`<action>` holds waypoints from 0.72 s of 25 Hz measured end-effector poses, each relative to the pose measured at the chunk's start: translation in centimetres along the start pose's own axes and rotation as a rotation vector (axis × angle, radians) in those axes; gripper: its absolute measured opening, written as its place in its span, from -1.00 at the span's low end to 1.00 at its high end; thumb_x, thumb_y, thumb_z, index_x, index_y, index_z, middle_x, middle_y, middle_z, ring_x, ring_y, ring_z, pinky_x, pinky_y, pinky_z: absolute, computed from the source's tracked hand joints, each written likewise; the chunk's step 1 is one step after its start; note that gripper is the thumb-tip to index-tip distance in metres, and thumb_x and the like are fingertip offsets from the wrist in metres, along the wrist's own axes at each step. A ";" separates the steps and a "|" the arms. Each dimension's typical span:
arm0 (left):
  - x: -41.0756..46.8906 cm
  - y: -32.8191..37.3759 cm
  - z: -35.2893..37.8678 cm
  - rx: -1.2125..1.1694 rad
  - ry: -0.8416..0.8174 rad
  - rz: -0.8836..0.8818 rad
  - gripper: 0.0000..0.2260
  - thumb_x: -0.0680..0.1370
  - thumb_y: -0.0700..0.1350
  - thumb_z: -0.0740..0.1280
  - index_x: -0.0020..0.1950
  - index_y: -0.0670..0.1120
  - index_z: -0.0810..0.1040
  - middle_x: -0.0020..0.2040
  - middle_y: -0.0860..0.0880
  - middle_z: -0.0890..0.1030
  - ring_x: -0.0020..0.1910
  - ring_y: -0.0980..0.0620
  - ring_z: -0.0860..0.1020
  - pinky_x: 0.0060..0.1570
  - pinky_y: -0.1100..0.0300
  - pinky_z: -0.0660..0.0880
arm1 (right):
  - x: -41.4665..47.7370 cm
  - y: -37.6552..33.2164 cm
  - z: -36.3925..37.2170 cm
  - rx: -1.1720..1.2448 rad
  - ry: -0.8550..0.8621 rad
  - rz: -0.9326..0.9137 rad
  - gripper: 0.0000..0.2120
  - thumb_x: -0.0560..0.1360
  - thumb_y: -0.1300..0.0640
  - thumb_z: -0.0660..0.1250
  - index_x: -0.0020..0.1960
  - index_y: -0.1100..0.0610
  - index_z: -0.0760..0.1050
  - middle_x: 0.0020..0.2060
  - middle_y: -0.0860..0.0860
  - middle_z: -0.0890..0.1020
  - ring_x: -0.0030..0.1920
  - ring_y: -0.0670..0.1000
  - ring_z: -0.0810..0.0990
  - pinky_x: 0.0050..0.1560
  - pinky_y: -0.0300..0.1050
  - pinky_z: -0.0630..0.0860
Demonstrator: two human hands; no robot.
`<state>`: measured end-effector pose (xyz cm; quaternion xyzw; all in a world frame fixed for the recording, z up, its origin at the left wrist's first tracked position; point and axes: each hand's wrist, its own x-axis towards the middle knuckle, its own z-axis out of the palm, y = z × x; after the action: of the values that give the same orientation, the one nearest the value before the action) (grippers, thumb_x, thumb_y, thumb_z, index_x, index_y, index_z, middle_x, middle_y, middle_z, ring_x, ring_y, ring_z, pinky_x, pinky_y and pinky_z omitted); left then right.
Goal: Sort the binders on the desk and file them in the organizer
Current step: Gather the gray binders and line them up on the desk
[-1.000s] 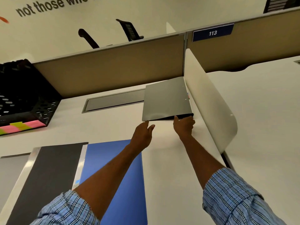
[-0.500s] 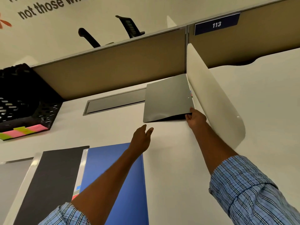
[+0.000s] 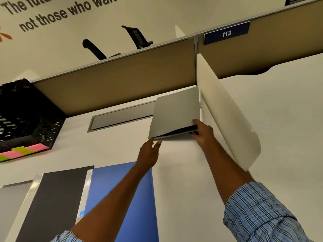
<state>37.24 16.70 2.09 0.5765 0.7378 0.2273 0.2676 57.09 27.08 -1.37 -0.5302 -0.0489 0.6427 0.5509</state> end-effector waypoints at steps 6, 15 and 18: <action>0.1 2.7 -2.2 -0.060 0.068 0.151 -0.60 0.62 0.03 0.15 0.34 -0.21 0.44 0.26 -0.15 0.53 0.24 -0.10 0.48 0.16 0.13 0.41 | -4.0 1.2 1.2 -0.070 -0.009 -0.275 -0.66 0.41 0.30 0.43 0.08 0.26 0.34 0.13 0.26 0.49 0.00 0.15 0.61 -0.09 0.04 0.64; -0.6 8.5 -7.4 -0.546 0.127 0.085 -0.68 0.60 0.05 0.21 0.14 -0.15 0.58 -0.06 0.02 0.62 -0.04 -0.01 0.53 -0.03 0.07 0.51 | -13.8 2.5 2.7 -0.431 -0.010 -0.750 -0.63 0.40 0.20 0.50 -0.01 0.13 0.30 -0.02 -0.02 0.48 -0.02 0.02 0.55 -0.20 -0.26 0.58; -1.3 9.4 -8.5 -0.676 -0.049 -0.058 -0.60 0.51 0.18 0.28 0.19 -0.07 0.53 0.06 0.00 0.58 0.07 -0.10 0.55 0.03 0.03 0.55 | -16.7 3.5 2.5 -0.504 -0.047 -0.860 -0.61 0.39 0.18 0.50 0.00 0.10 0.29 0.00 0.01 0.51 -0.01 0.01 0.56 -0.21 -0.45 0.44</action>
<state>38.78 17.38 14.78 0.4391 0.6305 0.4374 0.4674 50.08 14.30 7.94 -0.5641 -0.4294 0.3372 0.6195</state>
